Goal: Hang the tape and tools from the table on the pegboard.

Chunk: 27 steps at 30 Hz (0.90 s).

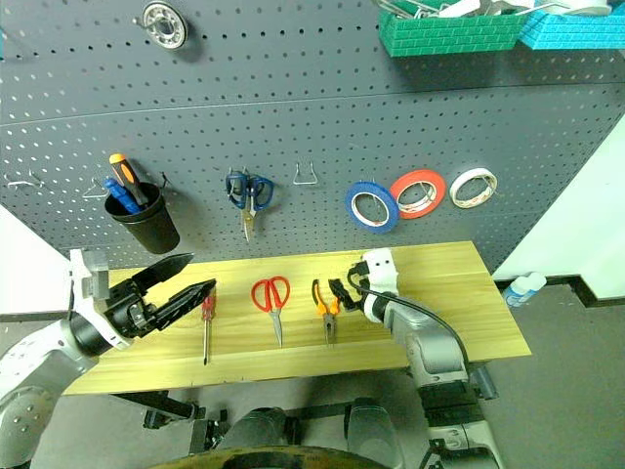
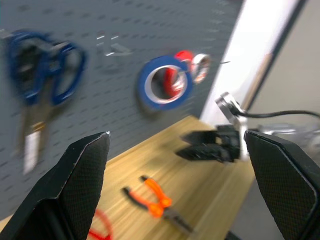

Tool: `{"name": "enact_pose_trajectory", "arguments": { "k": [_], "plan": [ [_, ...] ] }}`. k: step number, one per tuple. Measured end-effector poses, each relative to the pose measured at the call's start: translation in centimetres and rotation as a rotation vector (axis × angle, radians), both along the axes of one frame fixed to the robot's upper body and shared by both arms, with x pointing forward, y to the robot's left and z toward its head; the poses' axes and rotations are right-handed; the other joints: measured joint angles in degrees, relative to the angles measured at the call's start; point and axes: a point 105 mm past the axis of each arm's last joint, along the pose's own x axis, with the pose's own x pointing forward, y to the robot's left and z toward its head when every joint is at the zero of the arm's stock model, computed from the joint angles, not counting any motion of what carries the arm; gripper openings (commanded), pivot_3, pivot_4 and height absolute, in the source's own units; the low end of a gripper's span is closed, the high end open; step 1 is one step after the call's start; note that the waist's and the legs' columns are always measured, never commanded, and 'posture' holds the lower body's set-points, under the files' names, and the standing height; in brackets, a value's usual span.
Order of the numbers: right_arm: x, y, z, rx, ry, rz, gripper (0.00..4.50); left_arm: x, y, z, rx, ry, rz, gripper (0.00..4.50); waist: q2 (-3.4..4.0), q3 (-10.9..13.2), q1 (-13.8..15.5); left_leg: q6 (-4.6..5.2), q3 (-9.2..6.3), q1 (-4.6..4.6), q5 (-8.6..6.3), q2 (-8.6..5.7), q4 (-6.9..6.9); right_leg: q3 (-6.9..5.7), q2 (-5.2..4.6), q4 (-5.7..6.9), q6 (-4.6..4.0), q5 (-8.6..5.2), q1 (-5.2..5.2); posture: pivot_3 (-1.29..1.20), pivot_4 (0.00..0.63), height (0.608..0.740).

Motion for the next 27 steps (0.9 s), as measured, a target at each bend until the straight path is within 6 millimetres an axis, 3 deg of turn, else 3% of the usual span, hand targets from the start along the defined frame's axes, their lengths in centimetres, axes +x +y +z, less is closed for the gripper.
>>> {"name": "enact_pose_trajectory", "arguments": {
  "k": [6, 14, 18, 27],
  "plan": [
    [-0.2, 1.1, -0.3, -0.046, 0.172, -0.010, 4.49, -1.0, 1.3, -0.8, 0.018, 0.047, 0.050, 4.50, -0.30, 1.69, 0.40, 0.02, 0.00, -0.11, -0.01, 0.01, -0.09, -0.01, -0.03, -0.05, -0.01, 0.01, -0.15, 0.00, 0.124, 0.736],
    [-2.4, 2.8, -1.6, -0.095, 0.392, -0.009, 4.49, -2.8, 1.8, -1.2, 0.055, 0.098, 0.060, 4.50, -0.35, 3.83, 1.40, 0.05, -0.05, -0.52, -0.03, 0.03, -0.20, -0.11, -0.08, -0.19, -0.07, -0.03, -0.47, 0.01, 0.159, 0.736],
    [-2.4, 3.1, -1.5, -0.098, 0.422, -0.029, 4.49, -3.1, 1.9, -1.4, 0.063, 0.111, 0.058, 4.50, -0.38, 4.14, 1.37, 0.04, -0.05, -1.08, -0.01, 0.02, -0.13, -0.14, -0.08, -0.18, -0.08, 0.01, -1.04, 0.02, 0.169, 0.736],
    [-1.8, 3.3, -0.9, -0.102, 0.393, -0.049, 4.49, -3.1, 2.7, -1.8, 0.081, 0.128, 0.084, 4.50, -0.43, 5.00, 1.31, 0.04, -0.06, -1.13, -0.02, 0.04, -0.23, -0.17, -0.09, -0.19, -0.06, 0.01, -1.14, 0.03, 0.179, 0.736]
  ]
}}
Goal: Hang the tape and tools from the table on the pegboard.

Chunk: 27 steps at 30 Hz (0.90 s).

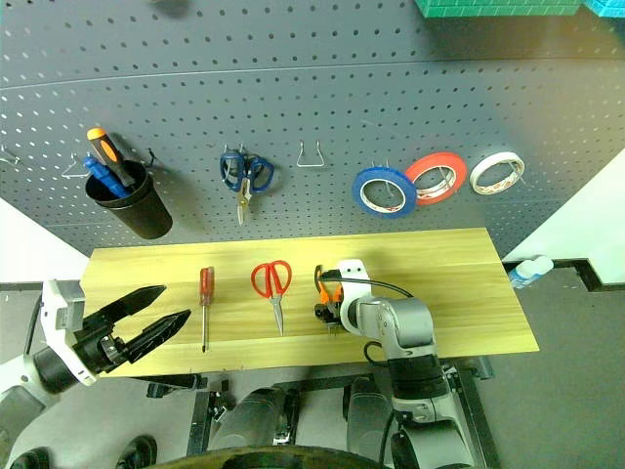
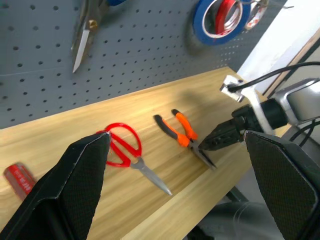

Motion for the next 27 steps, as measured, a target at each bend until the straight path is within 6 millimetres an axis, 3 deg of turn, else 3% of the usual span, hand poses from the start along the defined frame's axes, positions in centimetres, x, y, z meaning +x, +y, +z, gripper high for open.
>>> {"name": "enact_pose_trajectory", "arguments": {
  "k": [9, 13, 27],
  "plan": [
    [0.5, 0.4, -0.4, -0.028, -0.031, 0.010, 4.49, -0.2, 0.7, 0.3, 0.014, -0.004, 0.015, 4.50, -0.13, 0.80, 0.01, 0.00, -0.01, -0.06, 0.00, 0.00, -0.06, -0.03, 0.00, -0.11, 0.01, 0.00, -0.04, 0.04, 0.184, 0.736],
    [1.8, 0.6, -0.2, -0.043, -0.055, -0.007, 4.49, -0.4, 0.9, 0.5, 0.020, -0.009, 0.020, 4.50, -0.17, 1.09, 0.00, 0.00, -0.02, -0.07, 0.00, 0.01, -0.08, -0.03, 0.00, -0.14, 0.00, 0.00, -0.07, 0.04, 0.185, 0.736],
    [2.9, 1.4, -0.5, -0.055, -0.061, -0.031, 4.49, -1.4, -0.2, 1.7, 0.003, -0.020, -0.015, 4.50, -0.08, 1.24, 0.01, 0.05, -0.07, -0.21, -0.04, 0.01, -0.21, -0.10, 0.00, -0.46, -0.01, 0.01, -0.11, 0.06, 0.184, 0.736]
  ]
}}
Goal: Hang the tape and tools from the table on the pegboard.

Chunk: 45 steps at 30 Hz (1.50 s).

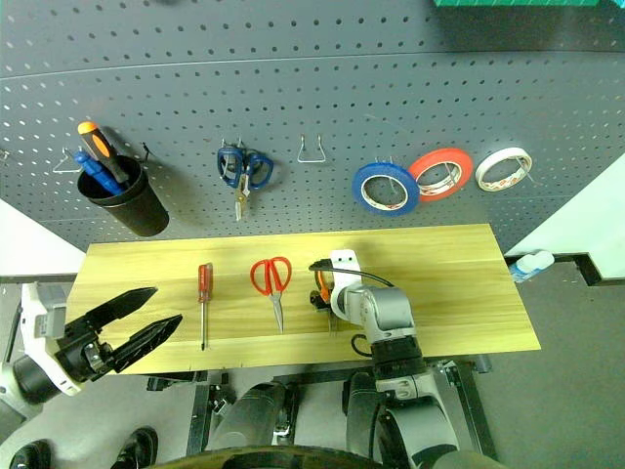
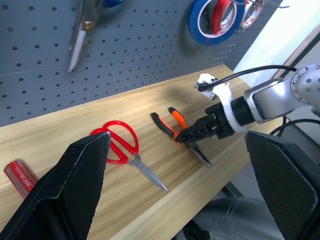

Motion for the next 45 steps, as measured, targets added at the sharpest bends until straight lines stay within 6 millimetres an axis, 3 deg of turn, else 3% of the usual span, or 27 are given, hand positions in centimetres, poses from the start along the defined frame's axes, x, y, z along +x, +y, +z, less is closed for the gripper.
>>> {"name": "enact_pose_trajectory", "arguments": {
  "k": [12, 15, 20, 21, 30, 35, 40, 45],
  "plan": [
    [0.6, 0.5, -0.8, -0.056, 0.000, 0.020, 4.49, -0.5, -0.5, 0.2, 0.001, 0.003, -0.014, 4.50, 0.07, 0.06, 0.03, 0.00, -0.01, -0.09, 0.00, 0.00, -0.02, -0.01, 0.00, -0.04, 0.00, 0.00, -0.03, 0.07, 0.186, 0.736],
    [0.5, 0.6, -0.9, -0.093, -0.009, 0.049, 3.87, -0.7, -0.5, 0.1, 0.003, 0.010, -0.015, 4.50, 0.09, 0.07, 0.01, 0.00, -0.01, -0.09, 0.00, 0.00, -0.02, -0.01, -0.01, -0.05, -0.01, 0.00, -0.03, 0.07, 0.188, 0.736],
    [0.3, 0.6, -1.2, -0.147, -0.015, 0.089, 2.21, -0.8, -0.6, 0.2, 0.009, 0.006, -0.018, 4.50, 0.06, 0.14, 0.03, 0.00, -0.02, -0.11, 0.00, 0.00, -0.02, -0.01, -0.01, -0.07, -0.01, 0.00, -0.04, 0.07, 0.196, 0.736],
    [0.3, 0.5, -1.2, -0.156, -0.017, 0.094, 2.05, -0.8, -0.6, 0.3, 0.010, 0.004, -0.019, 4.50, 0.05, 0.15, 0.02, 0.00, -0.03, -0.11, 0.00, 0.00, -0.02, -0.02, -0.01, -0.07, -0.01, 0.00, -0.04, 0.07, 0.197, 0.736],
    [0.4, 0.2, -1.2, -0.185, -0.033, 0.118, 2.05, -0.9, -0.6, 0.5, -0.002, 0.002, -0.018, 4.50, 0.03, 0.18, 0.05, 0.00, -0.04, -0.10, 0.00, 0.00, -0.02, -0.03, -0.01, -0.10, -0.02, 0.00, -0.05, 0.07, 0.191, 0.736],
    [0.4, -0.3, -1.1, -0.097, -0.044, 0.146, 2.05, -0.9, -0.6, 0.5, -0.002, 0.000, -0.015, 4.50, 0.00, 0.31, 0.13, 0.00, -0.05, -0.15, 0.00, 0.00, -0.01, -0.05, -0.01, -0.15, 0.00, 0.00, -0.02, 0.06, 0.179, 0.736],
    [-0.1, -2.2, -0.6, -0.007, -0.060, 0.149, 2.05, -0.4, -0.7, 0.8, -0.001, -0.018, -0.021, 4.50, -0.01, 0.33, 0.14, 0.00, -0.06, -0.51, 0.00, -0.01, 0.02, -0.08, -0.01, -0.15, 0.16, 0.11, -0.30, 0.04, 0.175, 0.736],
    [0.0, -3.7, 1.2, 0.053, -0.132, 0.127, 2.05, 0.2, -0.6, 0.8, -0.013, -0.028, -0.030, 4.50, -0.02, 0.34, -0.01, -0.01, -0.04, -0.68, 0.00, 0.00, 0.04, -0.07, 0.00, -0.14, 0.15, 0.13, -0.49, 0.01, 0.166, 0.736]
  ]
}}
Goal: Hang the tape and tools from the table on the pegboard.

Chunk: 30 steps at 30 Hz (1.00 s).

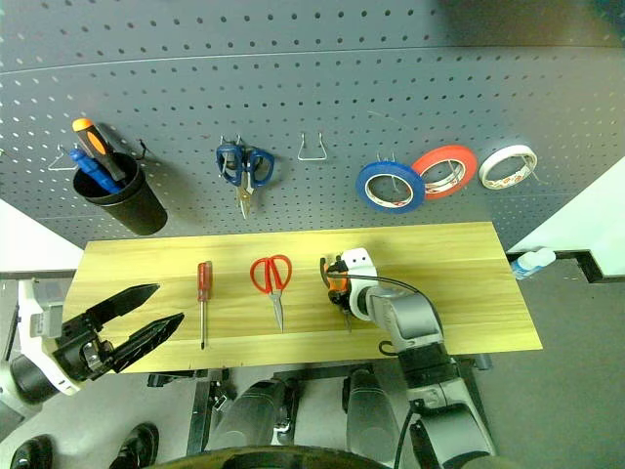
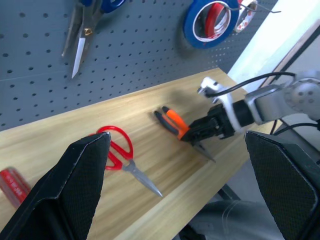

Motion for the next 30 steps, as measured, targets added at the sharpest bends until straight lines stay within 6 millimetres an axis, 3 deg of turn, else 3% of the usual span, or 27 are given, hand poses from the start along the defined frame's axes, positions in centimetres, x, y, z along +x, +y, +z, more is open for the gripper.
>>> {"name": "enact_pose_trajectory", "arguments": {
  "k": [8, 20, 30],
  "plan": [
    [-0.6, 1.0, 2.8, 0.166, -0.153, 0.105, 2.05, 1.0, -0.1, -0.2, 0.000, -0.010, -0.020, 4.50, -0.02, -0.01, 0.05, 0.00, 0.02, -0.01, 0.00, 0.00, 0.04, 0.00, 0.00, 0.00, -0.01, 0.02, 0.02, -0.01, 0.150, 0.736],
    [-3.7, 0.0, 4.6, 0.411, -0.392, 0.247, 2.05, 2.8, 0.0, 0.0, -0.015, -0.039, -0.038, 4.50, -0.08, -0.23, -0.01, -0.14, 0.06, 0.06, 0.09, 0.01, 0.15, 0.01, 0.07, 0.19, 0.08, 0.20, 0.05, -0.04, 0.090, 0.736],
    [-4.4, 0.8, 7.8, 0.519, -0.603, 0.333, 2.05, 5.2, -0.1, -0.1, -0.029, -0.059, -0.065, 4.50, -0.27, -2.21, -0.05, -0.37, 0.15, 0.42, 0.22, 0.00, 0.29, 0.07, 0.10, 0.62, 0.06, 0.26, 0.24, -0.08, 0.026, 0.736]
  ]
}}
